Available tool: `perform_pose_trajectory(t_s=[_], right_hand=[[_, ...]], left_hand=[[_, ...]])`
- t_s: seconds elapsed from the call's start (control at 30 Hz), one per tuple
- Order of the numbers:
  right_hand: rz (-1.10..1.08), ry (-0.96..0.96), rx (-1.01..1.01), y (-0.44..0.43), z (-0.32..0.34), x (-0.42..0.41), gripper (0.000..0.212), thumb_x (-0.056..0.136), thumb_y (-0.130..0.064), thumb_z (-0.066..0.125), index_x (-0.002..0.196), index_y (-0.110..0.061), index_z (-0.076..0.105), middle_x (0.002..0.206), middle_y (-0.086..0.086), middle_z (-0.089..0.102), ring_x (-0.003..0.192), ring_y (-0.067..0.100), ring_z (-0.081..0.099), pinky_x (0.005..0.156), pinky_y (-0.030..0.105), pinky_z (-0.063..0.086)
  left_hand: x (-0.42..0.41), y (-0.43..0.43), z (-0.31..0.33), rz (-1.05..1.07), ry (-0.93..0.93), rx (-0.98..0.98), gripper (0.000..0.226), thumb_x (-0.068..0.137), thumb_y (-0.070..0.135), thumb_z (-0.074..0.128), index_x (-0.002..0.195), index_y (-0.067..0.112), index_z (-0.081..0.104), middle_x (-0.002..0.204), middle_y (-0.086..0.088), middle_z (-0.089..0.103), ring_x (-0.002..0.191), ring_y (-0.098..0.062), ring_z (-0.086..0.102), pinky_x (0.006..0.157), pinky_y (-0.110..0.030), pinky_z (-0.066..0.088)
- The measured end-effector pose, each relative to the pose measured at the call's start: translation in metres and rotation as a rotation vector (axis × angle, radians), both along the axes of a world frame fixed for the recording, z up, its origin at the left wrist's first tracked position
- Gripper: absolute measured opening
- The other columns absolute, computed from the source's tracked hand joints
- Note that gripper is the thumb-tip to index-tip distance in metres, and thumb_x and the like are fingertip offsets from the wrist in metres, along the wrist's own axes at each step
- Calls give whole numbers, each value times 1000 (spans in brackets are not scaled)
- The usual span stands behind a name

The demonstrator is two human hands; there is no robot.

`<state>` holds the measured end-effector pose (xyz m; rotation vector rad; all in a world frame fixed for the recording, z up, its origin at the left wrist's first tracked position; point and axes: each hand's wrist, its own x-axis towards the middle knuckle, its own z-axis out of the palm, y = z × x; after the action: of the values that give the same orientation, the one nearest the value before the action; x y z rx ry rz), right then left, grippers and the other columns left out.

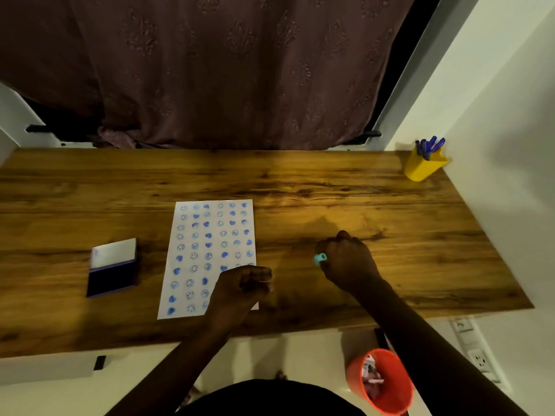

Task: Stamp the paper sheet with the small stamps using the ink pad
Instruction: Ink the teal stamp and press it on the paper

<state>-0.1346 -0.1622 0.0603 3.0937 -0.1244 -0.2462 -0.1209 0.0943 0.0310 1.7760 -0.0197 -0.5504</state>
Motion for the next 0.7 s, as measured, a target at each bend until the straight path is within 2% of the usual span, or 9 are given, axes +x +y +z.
perform_pose_trajectory(t_s=[0.1, 0.27, 0.4, 0.57, 0.7], right_hand=[[31, 47, -50, 0, -3, 6, 29, 89, -33, 59, 115, -25, 68, 108, 4, 71, 114, 26, 58, 92, 41, 52], [61, 75, -61, 1, -9, 8, 28, 89, -34, 62, 116, -32, 70, 113, 2, 70, 113, 25, 58, 93, 39, 47], [87, 122, -57, 3, -11, 9, 28, 90, -34, 60, 116, -33, 71, 112, -4, 73, 119, 23, 55, 97, 40, 44], [75, 103, -75, 7, -8, 9, 40, 85, -43, 62, 121, -27, 67, 118, -3, 70, 120, 23, 56, 98, 41, 46], [56, 60, 59, 24, 0, 14, 47, 88, -54, 57, 124, -26, 67, 120, -2, 69, 116, 23, 59, 96, 39, 51]], left_hand=[[0, 7, -2, 25, -31, 14, 29, 82, 2, 82, 99, 26, 81, 95, 13, 83, 95, -2, 77, 87, -21, 60], [-1, 11, -3, 49, -46, 25, 30, 82, 8, 84, 88, 37, 80, 95, 21, 81, 94, 1, 76, 87, -25, 56], [-2, 13, -3, 81, -33, 20, 27, 80, 10, 85, 88, 36, 82, 96, 15, 83, 95, -5, 77, 97, -39, 58], [-1, 16, 2, 92, -5, 8, 20, 81, 10, 85, 97, 23, 83, 96, 9, 84, 95, -6, 78, 102, -43, 58], [4, 35, 7, 154, -23, -51, 19, 82, 4, 82, 95, 18, 82, 96, -6, 83, 100, -24, 78, 99, -53, 58]])
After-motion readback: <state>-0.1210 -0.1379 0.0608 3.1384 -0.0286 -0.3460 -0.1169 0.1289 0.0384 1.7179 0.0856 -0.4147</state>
